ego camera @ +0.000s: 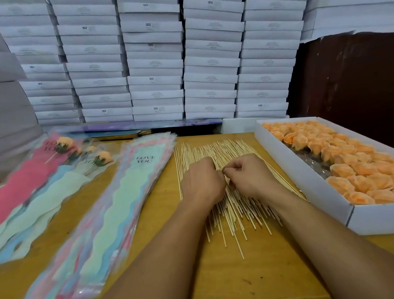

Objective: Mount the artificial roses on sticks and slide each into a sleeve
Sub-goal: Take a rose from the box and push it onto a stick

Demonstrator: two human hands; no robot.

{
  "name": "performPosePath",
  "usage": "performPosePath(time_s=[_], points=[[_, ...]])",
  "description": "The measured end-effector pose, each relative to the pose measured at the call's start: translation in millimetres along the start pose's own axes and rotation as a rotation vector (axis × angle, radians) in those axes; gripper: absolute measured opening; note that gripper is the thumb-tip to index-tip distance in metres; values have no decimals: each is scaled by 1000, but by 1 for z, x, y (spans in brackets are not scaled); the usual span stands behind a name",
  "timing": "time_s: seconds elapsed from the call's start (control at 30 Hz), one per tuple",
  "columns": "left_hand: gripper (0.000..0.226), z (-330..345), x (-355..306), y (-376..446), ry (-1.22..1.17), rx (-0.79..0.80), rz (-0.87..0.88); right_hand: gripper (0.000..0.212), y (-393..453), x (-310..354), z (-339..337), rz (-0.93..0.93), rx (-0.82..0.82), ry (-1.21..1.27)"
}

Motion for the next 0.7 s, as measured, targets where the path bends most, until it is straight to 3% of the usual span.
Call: performPosePath(time_s=[0.7], points=[[16,7,-1,-8,2,66,77,16,-1,3,5,-7,16,-30]])
Point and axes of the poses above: each hand's wrist, its own y-axis towards the middle knuckle, its own z-axis out of the palm, x = y × z, the point moved 9 cm from there along y, towards the middle knuckle
